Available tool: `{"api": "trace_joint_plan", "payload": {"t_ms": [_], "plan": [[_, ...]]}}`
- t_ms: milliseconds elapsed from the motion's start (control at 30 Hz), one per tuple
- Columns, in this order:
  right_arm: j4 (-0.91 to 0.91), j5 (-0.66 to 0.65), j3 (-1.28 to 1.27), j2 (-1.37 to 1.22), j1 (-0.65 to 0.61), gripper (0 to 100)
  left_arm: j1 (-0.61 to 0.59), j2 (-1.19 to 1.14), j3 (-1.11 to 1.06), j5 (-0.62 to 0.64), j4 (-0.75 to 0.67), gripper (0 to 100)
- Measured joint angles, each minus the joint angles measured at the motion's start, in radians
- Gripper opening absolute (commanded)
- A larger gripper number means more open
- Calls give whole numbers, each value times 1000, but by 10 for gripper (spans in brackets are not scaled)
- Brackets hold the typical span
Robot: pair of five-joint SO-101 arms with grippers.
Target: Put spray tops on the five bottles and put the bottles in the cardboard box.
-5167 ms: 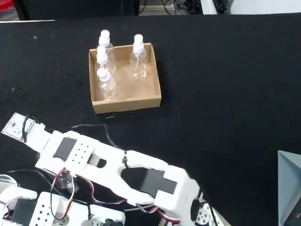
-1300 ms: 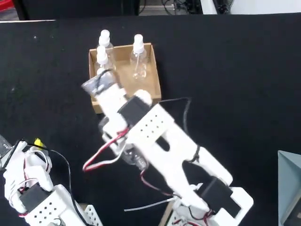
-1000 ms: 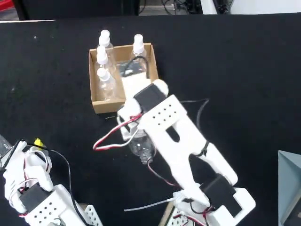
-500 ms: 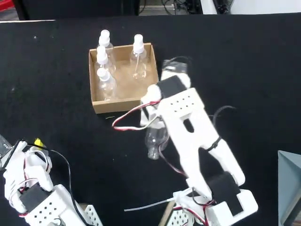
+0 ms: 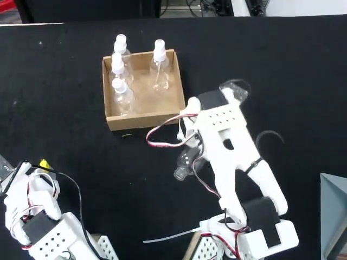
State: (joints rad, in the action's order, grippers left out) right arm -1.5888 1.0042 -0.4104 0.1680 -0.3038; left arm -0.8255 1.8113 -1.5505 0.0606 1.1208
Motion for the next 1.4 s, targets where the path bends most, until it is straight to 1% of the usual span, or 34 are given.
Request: {"api": "trace_joint_plan", "payload": {"t_ms": [133, 300, 433, 533, 700, 767, 1033, 1267, 1400], "plan": [[140, 44, -112, 0, 40, 16, 0, 0, 0, 0, 0, 236], [292, 54, -218, 0, 81, 17, 0, 0, 0, 0, 0, 236], [356, 54, -249, 0, 91, 18, 0, 0, 0, 0, 0, 236], [376, 54, -252, 0, 89, 26, 0, 0, 0, 0, 0, 236], [376, 54, -259, 0, 89, 145, 0, 0, 0, 0, 0, 236], [376, 54, -259, 0, 89, 175, 0, 0, 0, 0, 0, 236], [382, 54, -282, 0, 89, 217, 0, 0, 0, 0, 0, 236], [381, 54, -282, 0, 89, 318, 0, 0, 0, 0, 0, 236], [381, 54, -282, 0, 89, 325, 0, 0, 0, 0, 0, 236]]}}
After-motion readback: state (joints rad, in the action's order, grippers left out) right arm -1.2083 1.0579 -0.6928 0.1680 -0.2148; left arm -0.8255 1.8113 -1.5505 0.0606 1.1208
